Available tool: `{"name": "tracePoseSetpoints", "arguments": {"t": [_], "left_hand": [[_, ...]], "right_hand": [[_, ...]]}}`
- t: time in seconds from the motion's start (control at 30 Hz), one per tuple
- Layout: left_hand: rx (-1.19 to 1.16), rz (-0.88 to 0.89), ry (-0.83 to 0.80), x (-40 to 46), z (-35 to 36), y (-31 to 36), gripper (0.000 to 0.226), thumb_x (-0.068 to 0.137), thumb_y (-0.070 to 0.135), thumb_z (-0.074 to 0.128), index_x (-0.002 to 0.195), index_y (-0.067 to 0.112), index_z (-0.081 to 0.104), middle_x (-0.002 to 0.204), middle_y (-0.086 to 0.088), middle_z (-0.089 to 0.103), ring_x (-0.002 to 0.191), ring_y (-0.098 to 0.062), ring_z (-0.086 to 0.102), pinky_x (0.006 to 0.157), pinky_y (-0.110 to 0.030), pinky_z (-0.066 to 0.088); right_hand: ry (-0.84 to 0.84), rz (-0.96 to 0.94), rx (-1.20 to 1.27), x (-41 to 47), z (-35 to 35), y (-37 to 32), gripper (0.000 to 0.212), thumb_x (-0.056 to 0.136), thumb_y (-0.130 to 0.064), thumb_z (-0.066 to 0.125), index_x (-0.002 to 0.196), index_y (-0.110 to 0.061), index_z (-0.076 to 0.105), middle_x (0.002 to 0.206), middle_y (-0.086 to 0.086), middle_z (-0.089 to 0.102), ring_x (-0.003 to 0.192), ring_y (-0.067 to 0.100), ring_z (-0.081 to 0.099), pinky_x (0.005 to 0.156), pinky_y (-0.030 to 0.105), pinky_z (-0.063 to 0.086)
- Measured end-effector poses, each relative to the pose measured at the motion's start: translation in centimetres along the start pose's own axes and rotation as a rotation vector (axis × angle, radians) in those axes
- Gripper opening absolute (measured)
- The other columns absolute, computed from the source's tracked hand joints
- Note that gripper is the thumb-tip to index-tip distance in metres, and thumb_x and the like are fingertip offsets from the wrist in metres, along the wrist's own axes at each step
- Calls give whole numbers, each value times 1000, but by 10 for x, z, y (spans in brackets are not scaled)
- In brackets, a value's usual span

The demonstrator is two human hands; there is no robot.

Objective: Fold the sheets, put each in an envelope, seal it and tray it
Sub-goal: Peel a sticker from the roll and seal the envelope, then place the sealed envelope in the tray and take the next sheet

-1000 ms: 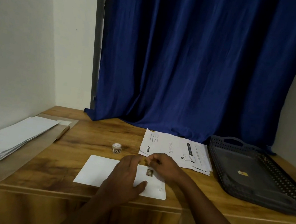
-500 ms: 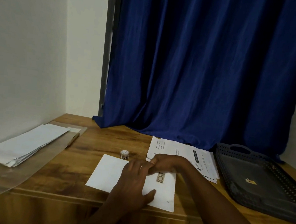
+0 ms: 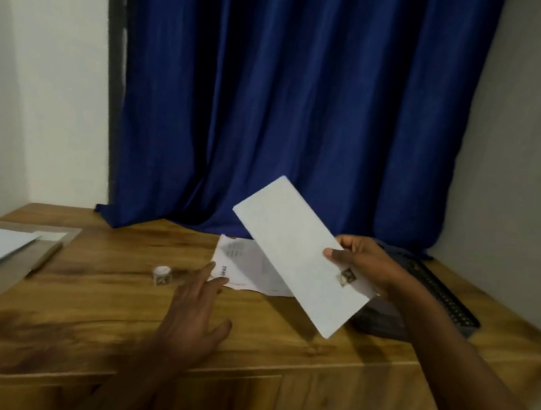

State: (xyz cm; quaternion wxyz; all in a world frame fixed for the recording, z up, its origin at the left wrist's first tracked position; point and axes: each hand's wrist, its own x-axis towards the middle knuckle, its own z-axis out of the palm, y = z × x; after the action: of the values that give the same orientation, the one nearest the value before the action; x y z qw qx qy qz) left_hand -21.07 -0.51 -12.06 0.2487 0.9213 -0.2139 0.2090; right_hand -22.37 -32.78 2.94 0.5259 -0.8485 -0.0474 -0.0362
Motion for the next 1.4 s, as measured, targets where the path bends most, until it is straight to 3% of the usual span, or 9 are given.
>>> {"name": "tracePoseSetpoints", "arguments": {"t": [0.17,0.4,0.57,0.67,0.77,0.87,1.07,1.17,1.4], "left_hand": [[-56,47,-299,25,42,58,87,87,70,55,157,41,12,167,14,12,153,-10,13,124,-33,20],[33,123,-382,38,73,83,67,92,72,38,151,41,33,163,16,25,151,-7,18,126,-40,9],[33,131,-365,38,72,83,65,92,74,37,149,42,36,162,18,26,150,-6,19,126,-39,10],[22,126,-350,38,71,84,64,92,73,39,148,42,38,161,19,27,149,-6,20,125,-39,11],[4,145,-336,38,72,82,68,88,77,37,145,42,41,159,20,31,147,-6,24,125,-40,14],[-4,151,-333,39,73,80,71,85,80,32,143,42,43,157,20,34,145,-5,27,124,-41,16],[1,142,-322,40,69,84,63,89,74,43,144,42,43,157,20,33,146,-7,24,124,-39,15],[-53,129,-328,40,70,82,65,86,74,49,141,40,46,153,20,39,143,-6,30,124,-38,18],[-638,-165,-108,36,47,66,29,90,33,73,118,32,67,118,18,66,113,-2,60,102,-30,51]], "right_hand": [[376,18,6,-13,-63,21,20,96,-20,67,106,-3,70,97,13,77,74,19,71,60,23,56],[711,128,-85,3,-126,66,15,97,-23,65,101,-8,64,102,16,72,75,22,65,65,32,53],[539,449,-264,20,-136,98,22,94,-23,69,105,-7,62,114,21,69,89,29,64,84,43,56],[488,513,-369,23,-133,109,46,92,-17,73,132,-3,55,126,20,64,93,28,62,66,32,52],[398,600,-444,30,-129,127,47,92,-18,73,133,0,58,133,21,60,108,31,61,91,39,51],[430,646,-515,33,-126,135,45,90,-26,74,123,1,62,110,20,64,99,32,63,87,41,52],[446,307,-909,41,-103,76,18,98,-25,56,106,-12,66,94,4,63,86,25,59,65,32,49],[269,65,-814,46,-48,49,19,98,-27,60,113,-19,68,109,3,72,91,18,69,80,35,60],[4,-96,-650,62,107,57,67,92,-56,62,149,-27,43,157,-2,42,141,21,43,115,36,36]]}}
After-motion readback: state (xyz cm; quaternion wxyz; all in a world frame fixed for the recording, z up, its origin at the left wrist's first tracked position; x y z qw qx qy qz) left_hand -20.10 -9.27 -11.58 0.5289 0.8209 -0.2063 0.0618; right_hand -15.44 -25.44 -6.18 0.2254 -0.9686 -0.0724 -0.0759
